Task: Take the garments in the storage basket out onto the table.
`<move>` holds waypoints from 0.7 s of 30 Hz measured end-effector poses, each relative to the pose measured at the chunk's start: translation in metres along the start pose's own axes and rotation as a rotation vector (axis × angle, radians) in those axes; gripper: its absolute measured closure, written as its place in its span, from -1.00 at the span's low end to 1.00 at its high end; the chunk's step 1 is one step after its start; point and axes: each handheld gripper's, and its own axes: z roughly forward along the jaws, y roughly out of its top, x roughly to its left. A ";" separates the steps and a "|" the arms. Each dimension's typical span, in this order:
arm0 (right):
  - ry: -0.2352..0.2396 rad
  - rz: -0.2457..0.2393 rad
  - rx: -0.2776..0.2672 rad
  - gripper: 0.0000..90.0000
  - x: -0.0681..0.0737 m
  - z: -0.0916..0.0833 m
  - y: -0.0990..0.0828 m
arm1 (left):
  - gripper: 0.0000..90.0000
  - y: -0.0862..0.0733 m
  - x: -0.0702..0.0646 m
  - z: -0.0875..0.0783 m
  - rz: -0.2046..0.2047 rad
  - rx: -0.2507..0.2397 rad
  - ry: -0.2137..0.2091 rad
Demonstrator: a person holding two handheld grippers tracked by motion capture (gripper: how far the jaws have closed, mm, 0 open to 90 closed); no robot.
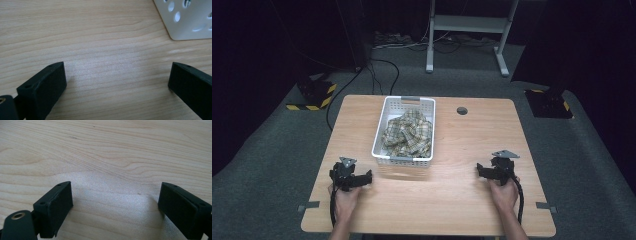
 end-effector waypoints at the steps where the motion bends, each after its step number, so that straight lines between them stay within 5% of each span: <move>1: 0.000 0.000 0.000 -0.75 0.000 0.000 0.000 | -0.99 0.000 -0.001 -0.001 0.003 0.006 -0.002; 21: 0.000 0.000 0.000 -0.75 0.000 0.000 0.000 | -0.98 0.006 -0.007 -0.034 0.044 -0.099 -0.079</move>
